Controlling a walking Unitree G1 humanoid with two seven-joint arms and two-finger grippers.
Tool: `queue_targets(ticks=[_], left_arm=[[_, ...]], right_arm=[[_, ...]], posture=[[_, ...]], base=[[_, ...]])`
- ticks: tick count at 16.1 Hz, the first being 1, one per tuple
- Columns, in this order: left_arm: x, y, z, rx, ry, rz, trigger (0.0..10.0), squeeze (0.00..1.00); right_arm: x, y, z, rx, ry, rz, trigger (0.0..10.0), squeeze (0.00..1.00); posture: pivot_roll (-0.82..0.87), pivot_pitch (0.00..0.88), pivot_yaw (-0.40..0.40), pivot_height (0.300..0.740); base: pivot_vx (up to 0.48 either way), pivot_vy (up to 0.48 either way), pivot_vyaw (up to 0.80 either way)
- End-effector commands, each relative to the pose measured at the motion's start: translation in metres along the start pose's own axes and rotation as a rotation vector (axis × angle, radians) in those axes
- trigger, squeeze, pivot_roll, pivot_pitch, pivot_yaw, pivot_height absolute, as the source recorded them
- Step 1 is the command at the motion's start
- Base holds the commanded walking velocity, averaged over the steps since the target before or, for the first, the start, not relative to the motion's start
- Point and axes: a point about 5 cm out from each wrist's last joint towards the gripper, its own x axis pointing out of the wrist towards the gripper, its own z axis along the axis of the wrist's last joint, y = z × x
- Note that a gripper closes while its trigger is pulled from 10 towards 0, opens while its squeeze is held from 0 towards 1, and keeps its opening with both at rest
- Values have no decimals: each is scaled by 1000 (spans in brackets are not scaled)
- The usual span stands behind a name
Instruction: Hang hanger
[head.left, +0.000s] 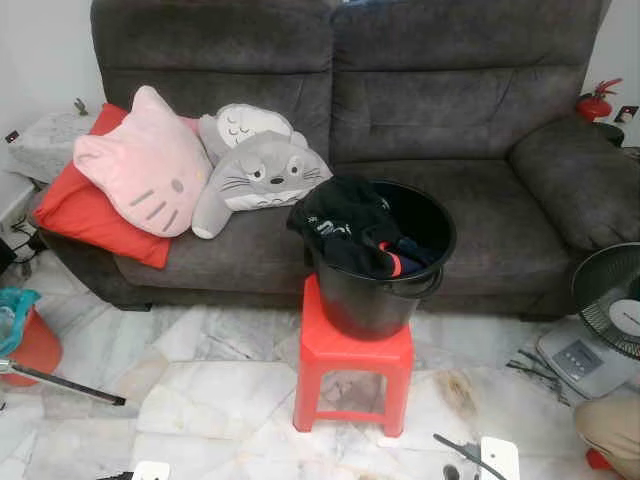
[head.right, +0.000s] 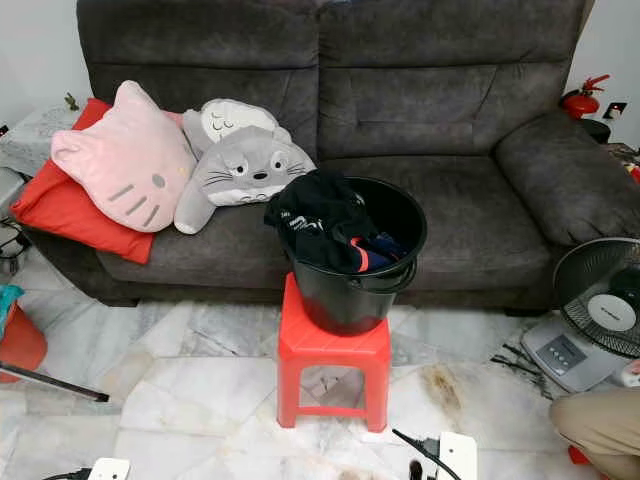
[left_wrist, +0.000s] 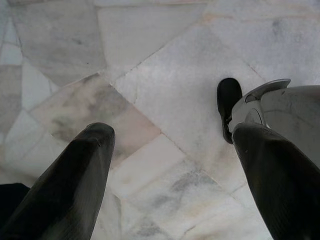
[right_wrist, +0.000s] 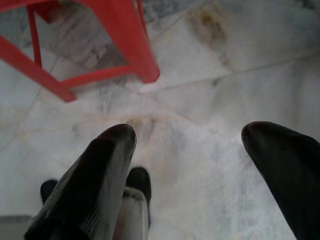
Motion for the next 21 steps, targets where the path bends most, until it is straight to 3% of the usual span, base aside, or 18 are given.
queue_targets(ticks=[1, 2, 3, 4, 6, 7, 9, 12, 14, 18, 19, 21], left_arm=[[0, 0, 1, 3, 2, 5, 10000, 0], [0, 0, 1, 6, -1, 6, 10000, 0], [0, 0, 2, 12, -3, 7, 10000, 0], [0, 0, 3, 17, -5, 8, 10000, 0], [0, 1, 3, 20, -5, 10, 10000, 0], [0, 4, 1, 38, -2, 11, 10000, 0], [-1, 10, -1, 42, 2, 17, 10000, 0], [-4, 24, -7, 44, 12, 42, 10000, 0], [-4, 27, -9, 59, 20, 45, 10000, 0], [-1, 20, 3, 64, 0, 37, 10000, 0], [0, 16, 8, 64, -8, 34, 10000, 0], [0, 14, 9, 59, -9, 32, 10000, 0]], right_arm=[[-1, -3, 0, 31, -19, -29, 10000, 0], [-1, -3, 2, 37, -41, -35, 10000, 0], [2, 1, 22, -4, -135, -60, 10000, 0], [5, 11, 61, -4, -287, -72, 10000, 0], [3, 9, 76, -67, -372, -96, 10000, 0], [-1, 7, 87, -64, -465, -107, 10000, 0], [-4, 9, 92, -38, -522, -101, 10000, 0], [-22, 12, 93, -45, -682, -87, 10000, 0], [-44, 17, 100, -71, -807, -72, 10000, 0], [-68, 30, 134, -61, -946, -67, 10000, 0], [-79, 41, 148, -66, -988, -22, 10000, 0], [-86, 53, 155, -75, -1007, 30, 10000, 0]], posture=[[-92, 0, 13, 732], [-96, 0, 16, 732], [-108, 0, 20, 732], [-114, 0, 23, 732], [-128, 0, 30, 732], [-141, 0, 37, 732], [-148, 0, 40, 732], [-162, 0, 44, 732], [-195, 0, 64, 732], [-207, 0, 64, 732], [-209, 0, 60, 732], [-212, 0, 54, 732]], base=[[0, 0, 0], [0, 0, 0], [0, 0, 0], [0, 0, 0], [0, 0, 0], [0, 0, 0], [0, 0, 0], [0, 0, 0], [0, 0, 0], [0, 0, 0], [0, 0, 0], [0, 0, 0]])
